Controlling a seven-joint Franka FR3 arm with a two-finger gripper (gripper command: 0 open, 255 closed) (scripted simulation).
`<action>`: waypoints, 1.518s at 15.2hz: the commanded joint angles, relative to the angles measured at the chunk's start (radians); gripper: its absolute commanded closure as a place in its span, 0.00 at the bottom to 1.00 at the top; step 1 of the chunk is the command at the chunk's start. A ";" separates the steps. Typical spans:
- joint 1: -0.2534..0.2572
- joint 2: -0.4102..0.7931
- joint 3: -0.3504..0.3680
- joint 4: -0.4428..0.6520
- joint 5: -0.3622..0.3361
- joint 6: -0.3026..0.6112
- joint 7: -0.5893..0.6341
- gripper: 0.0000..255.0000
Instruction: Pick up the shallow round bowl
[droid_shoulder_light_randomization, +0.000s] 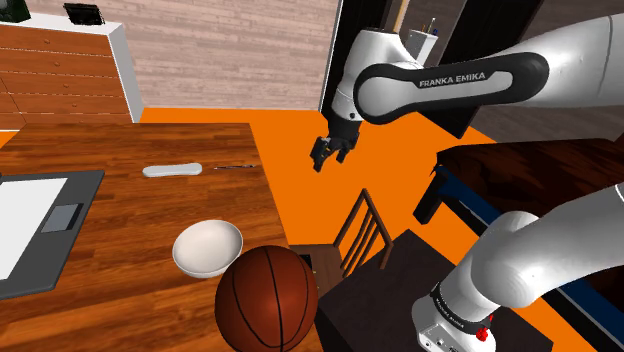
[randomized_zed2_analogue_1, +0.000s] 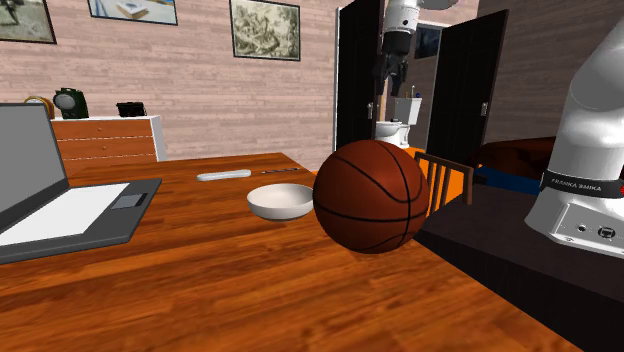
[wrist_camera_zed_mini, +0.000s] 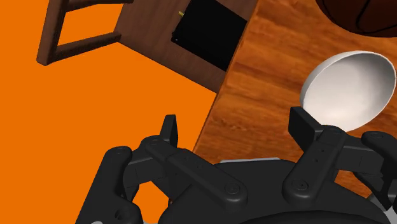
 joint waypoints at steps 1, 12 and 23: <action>0.007 0.058 0.027 0.007 0.002 0.050 0.037 0.00; 0.045 0.445 0.140 0.156 -0.086 0.263 0.274 0.00; 0.170 0.866 0.124 0.462 -0.244 0.342 0.504 0.00</action>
